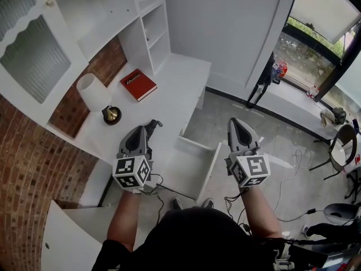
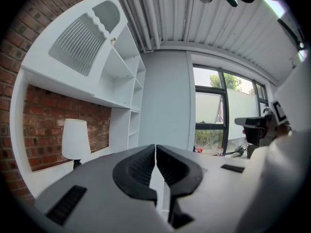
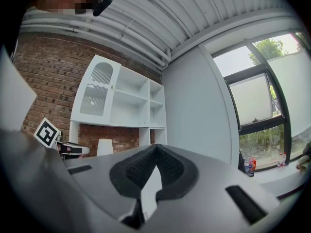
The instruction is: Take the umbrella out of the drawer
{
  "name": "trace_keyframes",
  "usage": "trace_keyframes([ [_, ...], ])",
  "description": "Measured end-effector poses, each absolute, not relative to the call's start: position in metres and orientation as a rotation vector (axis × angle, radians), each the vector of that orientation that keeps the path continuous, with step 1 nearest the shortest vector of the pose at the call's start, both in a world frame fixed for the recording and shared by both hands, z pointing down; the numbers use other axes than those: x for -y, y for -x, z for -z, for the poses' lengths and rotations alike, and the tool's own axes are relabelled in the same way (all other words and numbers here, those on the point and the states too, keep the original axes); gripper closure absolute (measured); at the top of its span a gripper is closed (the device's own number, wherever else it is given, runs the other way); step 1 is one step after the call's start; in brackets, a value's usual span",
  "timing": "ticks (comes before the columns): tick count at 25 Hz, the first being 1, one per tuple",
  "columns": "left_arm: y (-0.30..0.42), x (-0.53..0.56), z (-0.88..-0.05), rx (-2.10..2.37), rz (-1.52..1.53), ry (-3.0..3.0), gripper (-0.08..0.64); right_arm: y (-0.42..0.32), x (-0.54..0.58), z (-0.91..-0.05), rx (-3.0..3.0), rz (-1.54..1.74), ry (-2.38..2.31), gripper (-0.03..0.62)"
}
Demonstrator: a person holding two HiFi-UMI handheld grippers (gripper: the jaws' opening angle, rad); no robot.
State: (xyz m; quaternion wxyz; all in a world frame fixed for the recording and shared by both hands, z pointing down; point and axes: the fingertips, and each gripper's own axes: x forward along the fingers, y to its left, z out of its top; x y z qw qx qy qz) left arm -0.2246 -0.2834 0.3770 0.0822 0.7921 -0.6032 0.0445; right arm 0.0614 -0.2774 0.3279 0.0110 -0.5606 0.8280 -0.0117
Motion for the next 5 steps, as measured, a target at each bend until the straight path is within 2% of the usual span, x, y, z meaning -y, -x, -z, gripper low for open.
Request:
trace_keyframes([
  [5,0.2297,0.2849,-0.3796,1.804,-0.139,-2.360,0.546,-0.0594,0.2774,-0.3273,-2.578,0.043,1.754,0.592],
])
